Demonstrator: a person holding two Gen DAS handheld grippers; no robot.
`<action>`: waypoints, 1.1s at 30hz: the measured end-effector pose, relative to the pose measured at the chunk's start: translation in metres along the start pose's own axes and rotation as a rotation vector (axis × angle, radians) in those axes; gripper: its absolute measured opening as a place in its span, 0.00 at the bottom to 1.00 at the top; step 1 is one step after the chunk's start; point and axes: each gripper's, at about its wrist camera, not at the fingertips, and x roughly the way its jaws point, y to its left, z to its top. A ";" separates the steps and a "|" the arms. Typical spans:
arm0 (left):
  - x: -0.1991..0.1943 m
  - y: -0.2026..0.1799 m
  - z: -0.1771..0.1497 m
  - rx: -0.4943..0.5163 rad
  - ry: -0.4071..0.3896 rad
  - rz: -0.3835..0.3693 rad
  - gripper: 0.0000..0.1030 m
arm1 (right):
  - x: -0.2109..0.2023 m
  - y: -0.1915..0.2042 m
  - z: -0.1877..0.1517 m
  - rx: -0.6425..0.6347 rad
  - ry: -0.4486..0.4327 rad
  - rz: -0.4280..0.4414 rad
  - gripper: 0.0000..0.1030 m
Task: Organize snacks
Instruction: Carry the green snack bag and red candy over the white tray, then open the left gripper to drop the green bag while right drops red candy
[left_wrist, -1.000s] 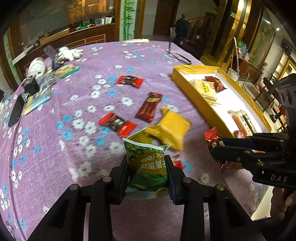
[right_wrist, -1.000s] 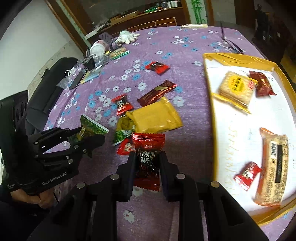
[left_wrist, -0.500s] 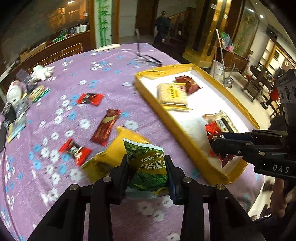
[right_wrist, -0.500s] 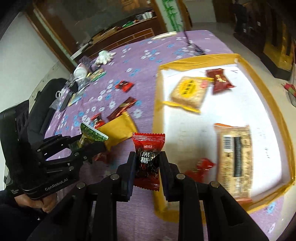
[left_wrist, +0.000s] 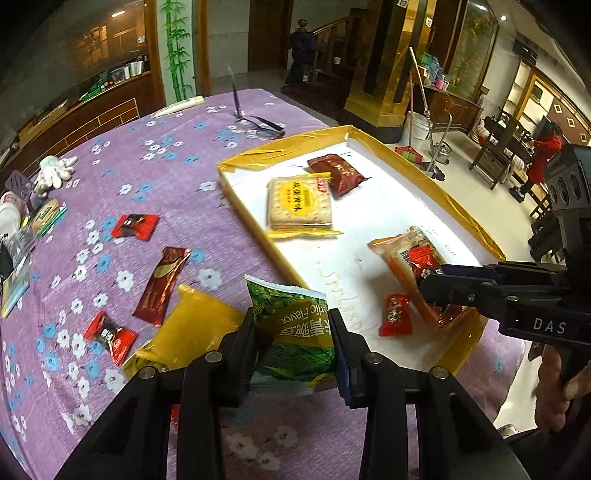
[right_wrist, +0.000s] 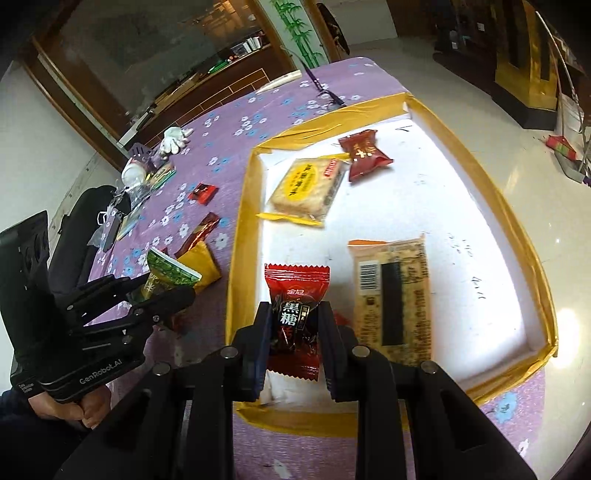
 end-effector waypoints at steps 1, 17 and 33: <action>0.001 -0.002 0.001 0.002 0.000 -0.001 0.36 | 0.000 -0.002 0.000 0.003 0.000 0.000 0.23; 0.018 -0.032 0.033 0.036 -0.010 -0.056 0.36 | -0.008 -0.032 0.014 0.044 -0.011 -0.027 0.23; 0.061 -0.046 0.075 -0.003 -0.008 -0.104 0.36 | -0.019 -0.074 0.060 0.118 -0.049 -0.029 0.23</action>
